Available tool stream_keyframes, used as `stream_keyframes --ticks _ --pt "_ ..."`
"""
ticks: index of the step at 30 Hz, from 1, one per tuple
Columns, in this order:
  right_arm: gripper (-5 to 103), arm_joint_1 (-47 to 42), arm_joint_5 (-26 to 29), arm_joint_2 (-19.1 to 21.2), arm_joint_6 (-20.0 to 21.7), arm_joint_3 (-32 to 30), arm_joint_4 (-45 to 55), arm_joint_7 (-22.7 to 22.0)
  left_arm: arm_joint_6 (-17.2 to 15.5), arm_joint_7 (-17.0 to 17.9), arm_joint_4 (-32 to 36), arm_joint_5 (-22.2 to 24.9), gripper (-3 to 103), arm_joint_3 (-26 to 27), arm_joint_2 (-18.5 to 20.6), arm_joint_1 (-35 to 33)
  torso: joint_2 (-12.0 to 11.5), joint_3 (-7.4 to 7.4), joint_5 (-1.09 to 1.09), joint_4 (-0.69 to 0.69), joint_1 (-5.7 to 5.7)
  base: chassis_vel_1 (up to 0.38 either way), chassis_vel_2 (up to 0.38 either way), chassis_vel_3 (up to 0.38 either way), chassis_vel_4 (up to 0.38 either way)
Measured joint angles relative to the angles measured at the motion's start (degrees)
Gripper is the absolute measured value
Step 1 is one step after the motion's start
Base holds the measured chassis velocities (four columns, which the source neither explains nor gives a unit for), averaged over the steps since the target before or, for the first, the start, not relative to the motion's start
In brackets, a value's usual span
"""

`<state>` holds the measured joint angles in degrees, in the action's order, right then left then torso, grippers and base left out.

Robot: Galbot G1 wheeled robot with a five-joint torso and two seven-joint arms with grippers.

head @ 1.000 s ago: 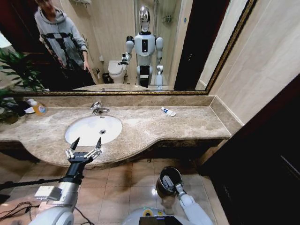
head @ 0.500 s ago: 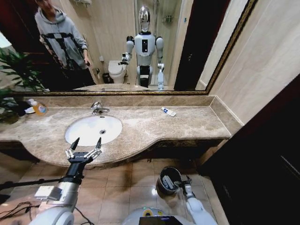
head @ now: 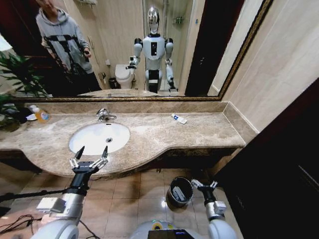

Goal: Pick up the trash from the sink and place it in the trash bin.

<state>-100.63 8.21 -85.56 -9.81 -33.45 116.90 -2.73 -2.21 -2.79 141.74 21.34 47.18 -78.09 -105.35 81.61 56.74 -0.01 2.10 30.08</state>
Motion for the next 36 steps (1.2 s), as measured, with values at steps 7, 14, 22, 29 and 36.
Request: stream_keyframes --ticks 7,14,22,29,36 --pt "100 8.3 5.5 2.6 8.4 0.6 4.7 1.1 0.0 0.0 0.0 0.0 100 0.0 0.0 0.0 0.0 0.01 0.01 0.01 0.0 0.0 0.0 0.0 0.0" --pt "100 22.5 13.2 10.3 18.6 1.9 0.6 1.5 0.0 0.0 0.0 0.0 100 0.0 0.0 0.0 0.0 0.01 0.01 0.0 0.01 0.0 0.0 0.0 0.0" --pt "100 39.2 17.6 13.5 24.9 6.5 -12.5 0.4 0.0 0.0 0.0 0.0 100 0.0 0.0 0.0 0.0 0.02 0.02 0.02 0.02 0.0 0.0 0.0 0.0" --pt "100 52.2 17.8 14.7 26.0 12.5 -25.0 0.3 0.0 0.0 0.0 0.0 100 0.0 0.0 0.0 0.0 0.01 0.01 0.01 0.01 0.0 0.0 0.0 0.0" --pt "100 64.4 15.5 12.0 24.0 14.8 -40.3 0.6 0.0 0.0 0.0 0.0 100 0.0 0.0 0.0 0.0 0.02 0.01 0.01 0.02 0.0 0.0 0.0 0.0"
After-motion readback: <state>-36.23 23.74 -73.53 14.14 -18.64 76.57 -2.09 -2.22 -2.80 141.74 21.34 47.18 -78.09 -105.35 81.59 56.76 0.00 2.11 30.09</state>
